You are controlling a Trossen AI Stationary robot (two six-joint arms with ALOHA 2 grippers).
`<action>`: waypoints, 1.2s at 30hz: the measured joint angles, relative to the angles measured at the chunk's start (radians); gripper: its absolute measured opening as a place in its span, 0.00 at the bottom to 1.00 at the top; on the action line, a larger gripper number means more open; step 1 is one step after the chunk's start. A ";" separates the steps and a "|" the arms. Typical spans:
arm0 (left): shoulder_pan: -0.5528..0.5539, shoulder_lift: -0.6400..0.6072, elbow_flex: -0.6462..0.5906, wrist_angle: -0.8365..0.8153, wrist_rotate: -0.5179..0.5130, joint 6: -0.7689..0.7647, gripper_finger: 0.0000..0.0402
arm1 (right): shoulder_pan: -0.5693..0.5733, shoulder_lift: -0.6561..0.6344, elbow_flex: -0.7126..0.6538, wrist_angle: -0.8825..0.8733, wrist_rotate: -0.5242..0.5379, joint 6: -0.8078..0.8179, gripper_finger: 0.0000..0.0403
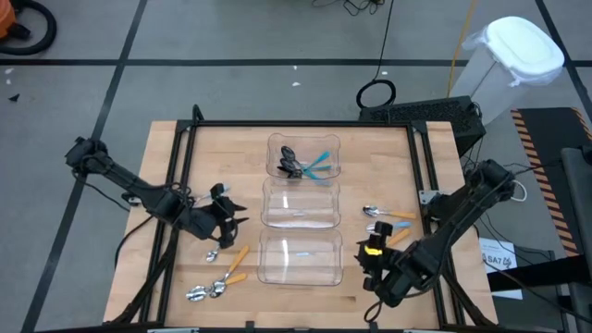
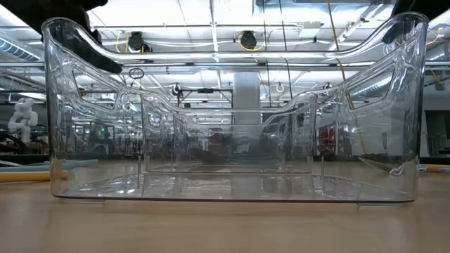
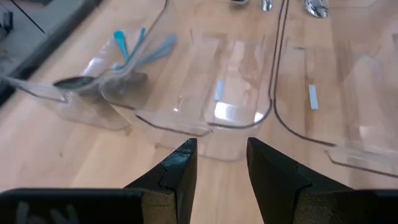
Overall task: Sort silverware by color (type)
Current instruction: Put the light blue spoon into the middle transparent bin
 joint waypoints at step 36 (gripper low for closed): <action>-0.081 0.145 0.000 -0.194 0.015 -0.405 0.35 | 0.006 0.049 0.000 0.098 -0.162 0.015 0.42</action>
